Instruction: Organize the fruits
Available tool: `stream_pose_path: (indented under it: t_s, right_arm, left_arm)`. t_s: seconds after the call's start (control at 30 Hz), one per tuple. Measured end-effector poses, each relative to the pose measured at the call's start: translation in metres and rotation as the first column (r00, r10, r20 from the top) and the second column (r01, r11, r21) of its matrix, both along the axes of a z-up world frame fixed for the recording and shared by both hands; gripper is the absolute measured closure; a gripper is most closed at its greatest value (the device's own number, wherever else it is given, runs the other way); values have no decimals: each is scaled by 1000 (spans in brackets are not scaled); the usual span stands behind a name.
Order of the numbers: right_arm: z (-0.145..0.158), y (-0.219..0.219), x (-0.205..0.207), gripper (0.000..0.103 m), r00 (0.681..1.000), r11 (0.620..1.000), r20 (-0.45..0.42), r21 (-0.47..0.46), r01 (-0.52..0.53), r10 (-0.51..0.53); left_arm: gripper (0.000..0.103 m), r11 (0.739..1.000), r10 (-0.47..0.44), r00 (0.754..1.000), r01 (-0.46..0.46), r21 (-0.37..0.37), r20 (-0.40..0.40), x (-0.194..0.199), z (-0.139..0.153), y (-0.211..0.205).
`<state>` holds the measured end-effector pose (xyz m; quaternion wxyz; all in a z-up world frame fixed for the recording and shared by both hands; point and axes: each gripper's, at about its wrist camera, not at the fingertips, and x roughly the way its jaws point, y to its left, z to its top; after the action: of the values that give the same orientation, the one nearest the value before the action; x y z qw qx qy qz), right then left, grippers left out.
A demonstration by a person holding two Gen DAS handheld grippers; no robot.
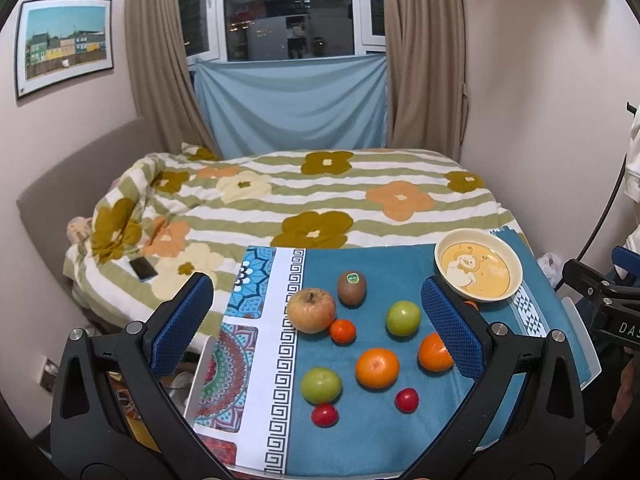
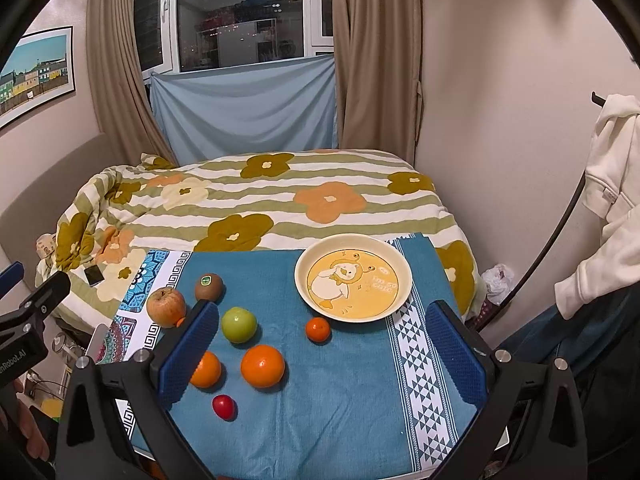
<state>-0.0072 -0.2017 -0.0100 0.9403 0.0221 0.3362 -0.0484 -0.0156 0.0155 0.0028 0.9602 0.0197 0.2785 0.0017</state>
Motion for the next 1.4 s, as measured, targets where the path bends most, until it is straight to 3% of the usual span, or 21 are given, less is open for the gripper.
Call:
stream_pose_path:
  t_s: [1.4]
  right_arm:
    - [4,4,-1,0,1000,1000,11,9,-10,10]
  left_arm:
    - [0,1000,4,1000,-4,7,-1,-5,1,0]
